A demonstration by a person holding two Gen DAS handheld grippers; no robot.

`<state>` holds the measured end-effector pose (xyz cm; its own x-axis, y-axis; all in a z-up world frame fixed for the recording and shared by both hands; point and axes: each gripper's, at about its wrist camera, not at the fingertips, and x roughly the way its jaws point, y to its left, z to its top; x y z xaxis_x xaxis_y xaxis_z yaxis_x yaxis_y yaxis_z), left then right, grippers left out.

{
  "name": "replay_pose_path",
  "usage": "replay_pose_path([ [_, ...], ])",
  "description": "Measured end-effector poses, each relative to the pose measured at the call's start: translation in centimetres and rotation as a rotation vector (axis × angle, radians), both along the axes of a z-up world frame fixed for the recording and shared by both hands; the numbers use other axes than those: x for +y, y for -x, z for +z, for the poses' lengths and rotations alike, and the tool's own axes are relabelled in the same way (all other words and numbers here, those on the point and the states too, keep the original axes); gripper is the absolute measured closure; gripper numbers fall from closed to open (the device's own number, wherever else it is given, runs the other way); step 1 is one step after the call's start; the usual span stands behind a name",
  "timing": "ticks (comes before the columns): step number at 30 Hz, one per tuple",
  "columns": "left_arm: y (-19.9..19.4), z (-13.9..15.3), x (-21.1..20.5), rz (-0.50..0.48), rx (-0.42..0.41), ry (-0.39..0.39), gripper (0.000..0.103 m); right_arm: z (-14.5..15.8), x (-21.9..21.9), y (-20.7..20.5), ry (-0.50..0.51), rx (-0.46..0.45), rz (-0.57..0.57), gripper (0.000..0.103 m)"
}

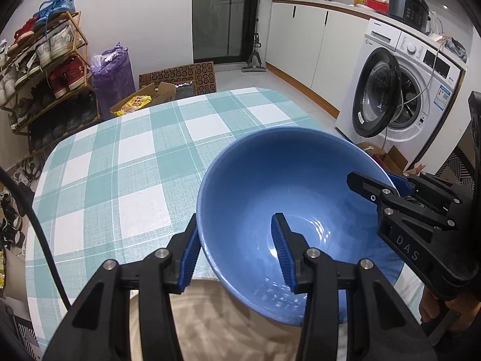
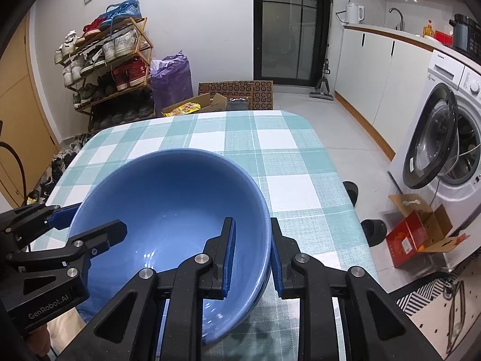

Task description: Organize plates and bowls

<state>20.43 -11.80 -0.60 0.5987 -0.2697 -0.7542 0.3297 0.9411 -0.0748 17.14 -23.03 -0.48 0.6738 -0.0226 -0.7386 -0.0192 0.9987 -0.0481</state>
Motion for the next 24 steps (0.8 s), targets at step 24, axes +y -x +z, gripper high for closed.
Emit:
replay_pose_path([
  [24, 0.4, -2.0, -1.0, -0.019, -0.028, -0.089, 0.056, -2.0, 0.4, 0.4, 0.090, -0.030, 0.033, 0.069],
])
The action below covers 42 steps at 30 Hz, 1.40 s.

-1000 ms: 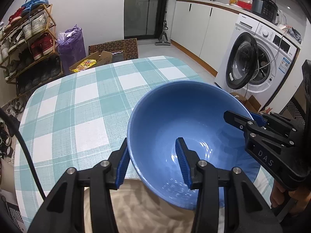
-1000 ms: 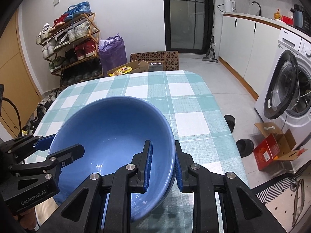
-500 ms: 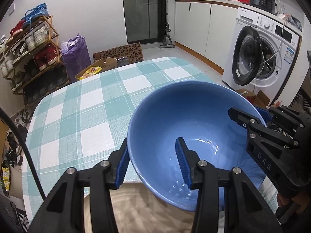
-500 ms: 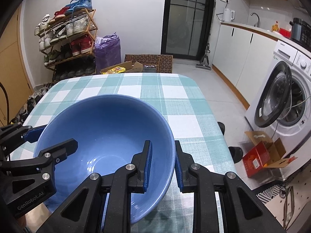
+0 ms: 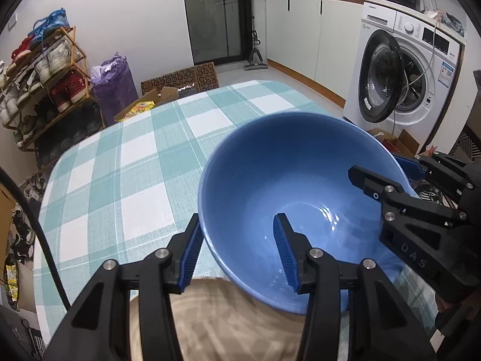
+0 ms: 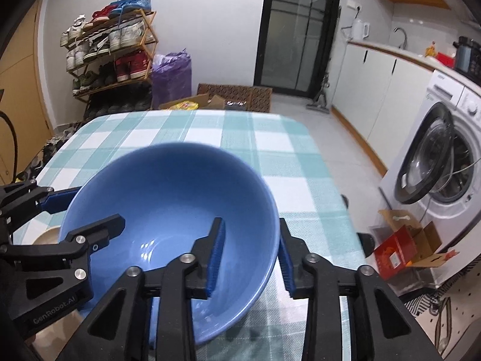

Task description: Organize plates and bowls

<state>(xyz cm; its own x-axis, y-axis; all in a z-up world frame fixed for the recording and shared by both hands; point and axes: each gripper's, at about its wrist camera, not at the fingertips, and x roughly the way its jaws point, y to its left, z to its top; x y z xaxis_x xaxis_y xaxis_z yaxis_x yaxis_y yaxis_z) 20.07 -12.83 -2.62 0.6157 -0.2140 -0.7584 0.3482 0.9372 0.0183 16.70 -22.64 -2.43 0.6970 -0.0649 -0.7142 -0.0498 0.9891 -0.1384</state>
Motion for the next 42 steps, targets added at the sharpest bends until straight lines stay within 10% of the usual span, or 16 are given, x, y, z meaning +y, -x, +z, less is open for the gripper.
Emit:
replay_pose_path([
  [5, -0.1, -0.1, 0.6, 0.009, 0.027, 0.029, 0.050, 0.1, -1.1, 0.2, -0.086, 0.010, 0.026, 0.062],
  [18, 0.0, 0.6, 2.5, 0.029, 0.052, 0.171, 0.009, 0.7, -3.8, 1.5, -0.245, 0.014, 0.030, 0.004],
  [42, -0.8, -1.2, 1.9, 0.081, 0.090, 0.145, 0.000, -0.8, -5.5, 2.0, -0.374, 0.049, 0.028, 0.001],
])
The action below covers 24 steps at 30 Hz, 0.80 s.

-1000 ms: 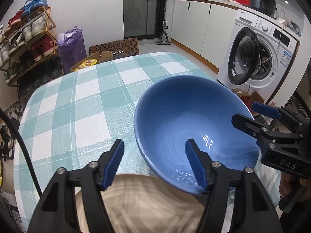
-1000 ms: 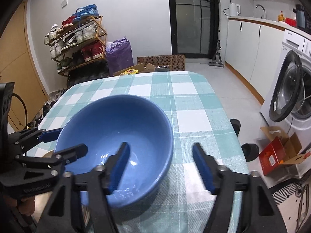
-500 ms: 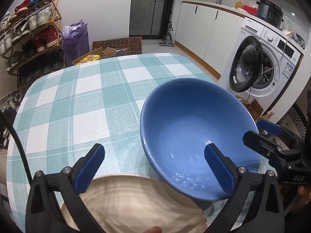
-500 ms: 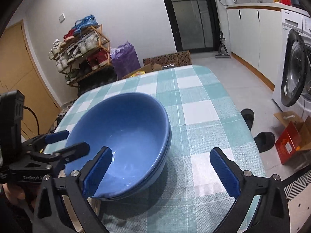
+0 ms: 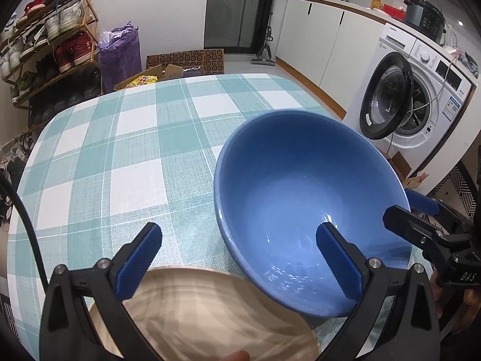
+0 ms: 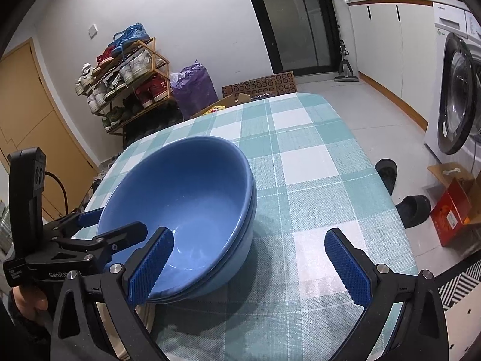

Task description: Organize plates and bowls

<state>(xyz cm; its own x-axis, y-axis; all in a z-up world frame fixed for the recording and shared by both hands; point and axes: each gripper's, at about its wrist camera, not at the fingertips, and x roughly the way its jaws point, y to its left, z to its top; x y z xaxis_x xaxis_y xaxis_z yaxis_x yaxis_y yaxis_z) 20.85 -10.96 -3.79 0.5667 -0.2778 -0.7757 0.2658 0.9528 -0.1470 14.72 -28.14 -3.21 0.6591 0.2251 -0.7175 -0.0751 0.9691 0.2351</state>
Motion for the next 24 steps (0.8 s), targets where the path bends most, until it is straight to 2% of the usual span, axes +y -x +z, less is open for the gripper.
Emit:
replay_pose_path([
  [11, -0.4, -0.2, 0.4, 0.021, 0.021, 0.020, 0.001, -0.7, 0.0, -0.3, -0.067, 0.018, 0.017, 0.001],
  [12, -0.4, -0.2, 0.4, 0.019, 0.023, 0.026, 0.001, -0.7, 0.1, -0.3, -0.068, 0.019, 0.020, 0.003],
  [16, -0.6, -0.3, 0.7, 0.011, 0.034, 0.054, 0.004, -1.0, 0.5, -0.4, -0.073, 0.022, 0.035, 0.019],
  [18, -0.7, -0.4, 1.0, 0.012, 0.049, 0.083, 0.016, -1.0, 0.6, -0.5, -0.078, 0.023, 0.042, 0.021],
  [20, -0.9, -0.7, 1.4, 0.025, 0.076, 0.124, 0.034, -1.0, 0.8, -0.4, -0.086, 0.021, 0.060, 0.029],
  [23, -0.8, -0.9, 1.5, 0.024, 0.093, 0.135, 0.050, -0.9, 1.0, -0.4, -0.100, 0.019, 0.070, 0.034],
  [24, -0.7, -1.0, 1.3, 0.020, 0.095, 0.131, 0.053, -0.9, 0.9, -0.4, -0.101, 0.017, 0.072, 0.035],
])
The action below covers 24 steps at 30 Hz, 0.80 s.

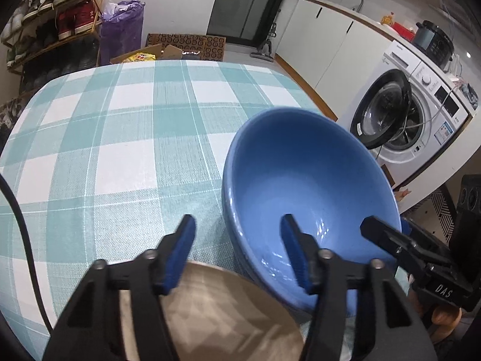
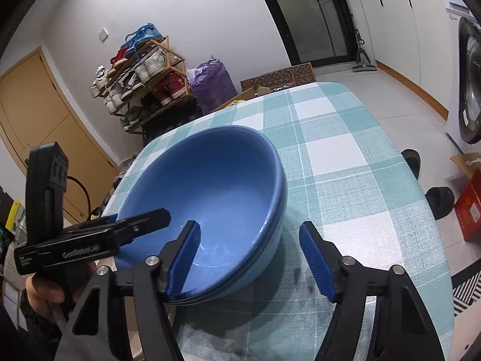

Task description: Organize plates and bowls

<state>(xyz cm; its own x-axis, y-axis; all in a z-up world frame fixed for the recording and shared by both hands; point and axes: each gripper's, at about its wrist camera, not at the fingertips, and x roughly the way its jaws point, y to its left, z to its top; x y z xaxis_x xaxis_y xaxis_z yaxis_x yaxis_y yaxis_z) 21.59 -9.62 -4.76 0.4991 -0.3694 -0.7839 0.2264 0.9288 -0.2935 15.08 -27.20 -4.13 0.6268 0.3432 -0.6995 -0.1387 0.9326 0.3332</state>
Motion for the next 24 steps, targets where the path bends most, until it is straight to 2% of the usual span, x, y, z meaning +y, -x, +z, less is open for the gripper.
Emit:
replay_pose_path([
  [5, 0.4, 0.3, -0.6, -0.044, -0.006, 0.005, 0.069, 0.0, 0.2, 0.0, -0.007, 0.002, 0.011, 0.045],
  [16, 0.8, 0.7, -1.2, -0.050, -0.035, -0.061, 0.070, 0.4, 0.9, 0.5, 0.034, -0.025, 0.013, 0.051],
  [24, 1.1, 1.1, -1.3, -0.042, -0.045, -0.071, 0.070, 0.6, 0.8, 0.7, 0.027, -0.026, 0.012, 0.051],
])
